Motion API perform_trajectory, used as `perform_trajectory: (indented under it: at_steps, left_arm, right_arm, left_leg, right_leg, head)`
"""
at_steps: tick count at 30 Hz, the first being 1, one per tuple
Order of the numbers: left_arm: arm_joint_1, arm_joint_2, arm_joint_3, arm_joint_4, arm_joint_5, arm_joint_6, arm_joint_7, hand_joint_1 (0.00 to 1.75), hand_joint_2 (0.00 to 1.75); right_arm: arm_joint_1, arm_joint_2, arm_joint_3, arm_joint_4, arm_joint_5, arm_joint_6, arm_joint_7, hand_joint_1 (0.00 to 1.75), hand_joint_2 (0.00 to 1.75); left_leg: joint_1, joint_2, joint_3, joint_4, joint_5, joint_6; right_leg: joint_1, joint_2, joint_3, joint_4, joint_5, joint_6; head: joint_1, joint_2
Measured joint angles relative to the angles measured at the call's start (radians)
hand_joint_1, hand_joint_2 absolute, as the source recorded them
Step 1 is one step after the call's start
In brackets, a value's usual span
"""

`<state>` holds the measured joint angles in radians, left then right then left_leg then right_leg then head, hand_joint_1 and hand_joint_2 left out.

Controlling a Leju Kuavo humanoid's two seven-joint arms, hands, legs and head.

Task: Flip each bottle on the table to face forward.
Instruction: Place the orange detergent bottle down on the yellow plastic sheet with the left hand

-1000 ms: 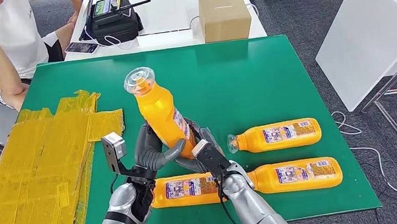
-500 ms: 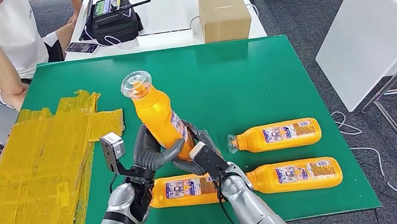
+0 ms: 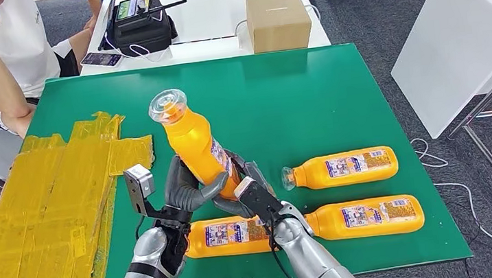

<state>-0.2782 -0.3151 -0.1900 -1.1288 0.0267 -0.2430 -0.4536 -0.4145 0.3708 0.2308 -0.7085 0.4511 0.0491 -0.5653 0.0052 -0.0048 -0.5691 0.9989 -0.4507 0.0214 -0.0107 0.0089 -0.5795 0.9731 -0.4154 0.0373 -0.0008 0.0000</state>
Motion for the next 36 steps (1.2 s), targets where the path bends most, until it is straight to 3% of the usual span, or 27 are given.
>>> perform_trajectory:
  at_steps: [24, 28, 32, 36]
  left_arm:
    - [0.000, 0.000, 0.000, 0.000, 0.000, 0.000, 0.000, 0.00, 1.75]
    - [0.000, 0.000, 0.000, 0.000, 0.003, 0.004, -0.005, 1.75, 1.75]
    - [0.004, 0.000, 0.006, -0.017, 0.054, 0.036, -0.037, 1.75, 1.75]
    - [0.012, 0.002, 0.011, -0.048, 0.076, 0.038, -0.029, 1.75, 1.75]
  right_arm:
    - [0.000, -0.001, 0.000, 0.000, 0.000, 0.000, 0.000, 1.75, 1.75]
    - [0.000, -0.001, 0.000, 0.000, 0.003, -0.007, -0.002, 1.75, 1.75]
    - [0.015, 0.000, 0.008, -0.028, 0.040, -0.074, -0.014, 1.75, 1.75]
    - [0.036, 0.001, 0.018, -0.084, 0.053, -0.081, 0.007, 1.75, 1.75]
  left_leg:
    - [0.000, 0.000, 0.000, 0.000, 0.000, 0.000]
    - [0.000, 0.000, 0.000, 0.000, 0.000, 0.000]
    - [0.000, 0.000, 0.000, 0.000, 0.000, 0.000]
    - [0.000, 0.000, 0.000, 0.000, 0.000, 0.000]
  right_leg:
    - [0.000, 0.000, 0.000, 0.000, 0.000, 0.000]
    - [0.000, 0.000, 0.000, 0.000, 0.000, 0.000]
    - [0.000, 0.000, 0.000, 0.000, 0.000, 0.000]
    - [0.000, 0.000, 0.000, 0.000, 0.000, 0.000]
  head:
    - [0.000, 0.000]
    - [0.000, 0.000]
    - [0.000, 0.000]
    - [0.000, 0.000]
